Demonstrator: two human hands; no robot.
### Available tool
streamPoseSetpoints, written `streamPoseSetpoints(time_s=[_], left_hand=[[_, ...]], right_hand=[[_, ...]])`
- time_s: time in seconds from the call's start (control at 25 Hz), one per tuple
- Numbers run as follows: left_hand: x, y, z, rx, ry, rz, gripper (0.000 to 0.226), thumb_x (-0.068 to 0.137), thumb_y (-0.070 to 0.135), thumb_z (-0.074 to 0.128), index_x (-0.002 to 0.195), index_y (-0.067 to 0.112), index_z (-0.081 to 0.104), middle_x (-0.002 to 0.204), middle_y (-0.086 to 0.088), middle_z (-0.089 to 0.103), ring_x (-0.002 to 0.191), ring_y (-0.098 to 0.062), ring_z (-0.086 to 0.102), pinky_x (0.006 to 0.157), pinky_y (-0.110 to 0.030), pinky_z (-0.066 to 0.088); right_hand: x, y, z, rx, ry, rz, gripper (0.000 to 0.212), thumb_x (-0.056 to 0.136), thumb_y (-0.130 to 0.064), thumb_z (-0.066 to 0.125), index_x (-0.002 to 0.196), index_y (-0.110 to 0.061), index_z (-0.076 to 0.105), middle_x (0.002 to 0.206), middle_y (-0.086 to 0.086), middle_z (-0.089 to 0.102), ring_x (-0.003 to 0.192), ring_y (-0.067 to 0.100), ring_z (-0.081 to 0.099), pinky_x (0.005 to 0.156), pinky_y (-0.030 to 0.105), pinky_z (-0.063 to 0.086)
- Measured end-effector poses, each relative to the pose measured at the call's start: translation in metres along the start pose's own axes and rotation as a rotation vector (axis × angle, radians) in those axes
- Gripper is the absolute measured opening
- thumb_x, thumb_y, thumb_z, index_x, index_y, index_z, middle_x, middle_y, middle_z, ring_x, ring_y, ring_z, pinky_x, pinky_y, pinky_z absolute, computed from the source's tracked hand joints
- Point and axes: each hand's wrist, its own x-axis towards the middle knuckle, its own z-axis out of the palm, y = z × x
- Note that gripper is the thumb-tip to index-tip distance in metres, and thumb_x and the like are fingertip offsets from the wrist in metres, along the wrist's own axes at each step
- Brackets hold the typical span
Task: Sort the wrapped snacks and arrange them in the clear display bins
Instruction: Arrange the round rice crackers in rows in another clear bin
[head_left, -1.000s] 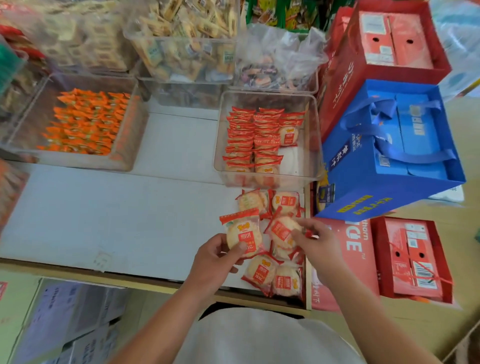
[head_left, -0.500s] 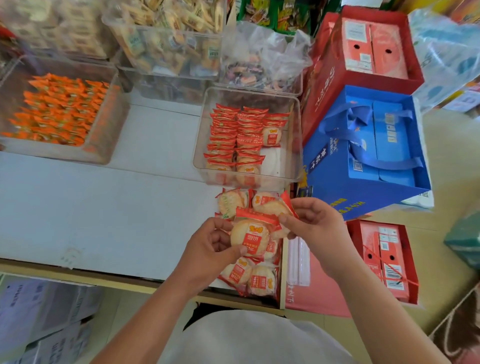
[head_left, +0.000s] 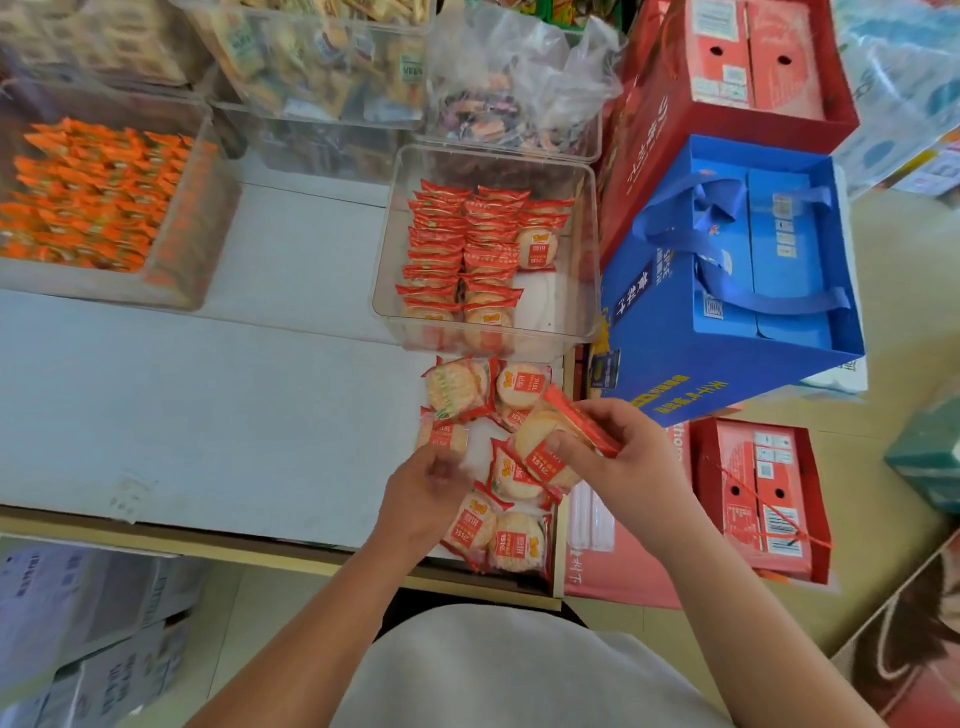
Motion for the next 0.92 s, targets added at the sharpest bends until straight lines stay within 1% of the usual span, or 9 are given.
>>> streamPoseSetpoints(time_s=[0.08, 0.16, 0.32, 0.48, 0.6, 0.68, 0.76, 0.84, 0.92], left_hand=[[0.005, -0.042, 0.008, 0.422, -0.050, -0.065, 0.056, 0.085, 0.046, 0.077, 0.133, 0.027, 0.056, 0.125, 0.006, 0.062, 0.118, -0.020, 0.062, 0.097, -0.041, 0.056], [0.006, -0.065, 0.020, 0.644, -0.071, -0.058, 0.082, 0.079, 0.055, 0.077, 0.148, 0.026, 0.042, 0.136, 0.003, 0.054, 0.127, -0.021, 0.052, 0.102, -0.040, 0.052], [0.015, -0.066, 0.033, 0.719, -0.046, -0.003, 0.074, 0.076, 0.059, 0.079, 0.137, 0.027, 0.051, 0.126, 0.004, 0.059, 0.118, -0.019, 0.053, 0.096, -0.035, 0.053], [0.013, -0.053, 0.019, 0.547, -0.073, -0.016, 0.039, 0.080, 0.042, 0.084, 0.109, 0.029, 0.061, 0.108, 0.009, 0.061, 0.102, -0.015, 0.063, 0.086, -0.032, 0.056], [0.002, -0.026, -0.002, 0.163, -0.062, 0.002, 0.026, 0.083, 0.030, 0.086, 0.095, 0.023, 0.063, 0.090, 0.003, 0.072, 0.086, -0.019, 0.071, 0.080, -0.039, 0.062], [-0.012, 0.006, -0.018, -0.102, -0.024, 0.037, 0.024, 0.084, 0.022, 0.085, 0.096, 0.015, 0.066, 0.090, -0.004, 0.076, 0.086, -0.021, 0.074, 0.075, -0.035, 0.064], [-0.027, 0.037, -0.028, -0.277, -0.105, 0.089, 0.023, 0.086, 0.015, 0.082, 0.103, 0.011, 0.068, 0.096, -0.006, 0.078, 0.091, -0.022, 0.076, 0.075, -0.032, 0.064], [-0.037, 0.060, -0.029, -0.313, -0.200, 0.142, 0.025, 0.086, 0.014, 0.081, 0.107, 0.010, 0.070, 0.099, -0.007, 0.078, 0.094, -0.022, 0.076, 0.079, -0.035, 0.064], [-0.039, 0.070, -0.026, -0.301, -0.186, 0.168, 0.024, 0.085, 0.017, 0.082, 0.107, 0.014, 0.071, 0.098, -0.005, 0.078, 0.094, -0.024, 0.075, 0.080, -0.037, 0.064]], right_hand=[[-0.004, 0.012, -0.002, 0.039, 0.026, 0.037, 0.030, 0.085, -0.026, 0.085, 0.109, -0.026, 0.067, 0.096, -0.008, 0.077, 0.087, 0.013, 0.074, 0.082, 0.041, 0.062], [-0.007, 0.020, -0.004, 0.045, 0.036, 0.057, 0.029, 0.086, -0.025, 0.084, 0.109, -0.025, 0.067, 0.097, -0.007, 0.077, 0.087, 0.015, 0.074, 0.083, 0.046, 0.062], [-0.008, 0.028, -0.009, 0.047, 0.057, 0.087, 0.030, 0.089, -0.026, 0.081, 0.115, -0.025, 0.066, 0.101, -0.007, 0.077, 0.089, 0.013, 0.075, 0.084, 0.047, 0.062], [-0.008, 0.028, -0.013, -0.005, 0.024, 0.077, 0.030, 0.091, -0.029, 0.078, 0.119, -0.025, 0.066, 0.104, -0.007, 0.076, 0.090, 0.011, 0.074, 0.085, 0.045, 0.062], [-0.004, 0.025, -0.018, -0.057, 0.029, 0.058, 0.020, 0.096, -0.033, 0.071, 0.115, -0.028, 0.065, 0.102, -0.005, 0.074, 0.091, 0.016, 0.072, 0.087, 0.049, 0.060], [0.000, 0.021, -0.019, -0.072, 0.023, 0.044, 0.013, 0.098, -0.034, 0.067, 0.110, -0.033, 0.064, 0.100, -0.002, 0.074, 0.090, 0.022, 0.071, 0.087, 0.053, 0.059], [0.002, 0.014, -0.018, -0.068, -0.008, 0.030, 0.008, 0.101, -0.033, 0.063, 0.108, -0.037, 0.062, 0.097, -0.002, 0.074, 0.087, 0.021, 0.071, 0.085, 0.050, 0.060], [0.002, 0.003, -0.013, -0.046, -0.060, 0.005, 0.009, 0.105, -0.032, 0.057, 0.108, -0.038, 0.063, 0.094, -0.001, 0.074, 0.082, 0.016, 0.070, 0.078, 0.041, 0.062], [0.003, -0.009, -0.007, -0.033, -0.109, -0.032, 0.017, 0.108, -0.031, 0.049, 0.108, -0.037, 0.065, 0.092, 0.004, 0.073, 0.080, 0.018, 0.069, 0.072, 0.034, 0.061]])
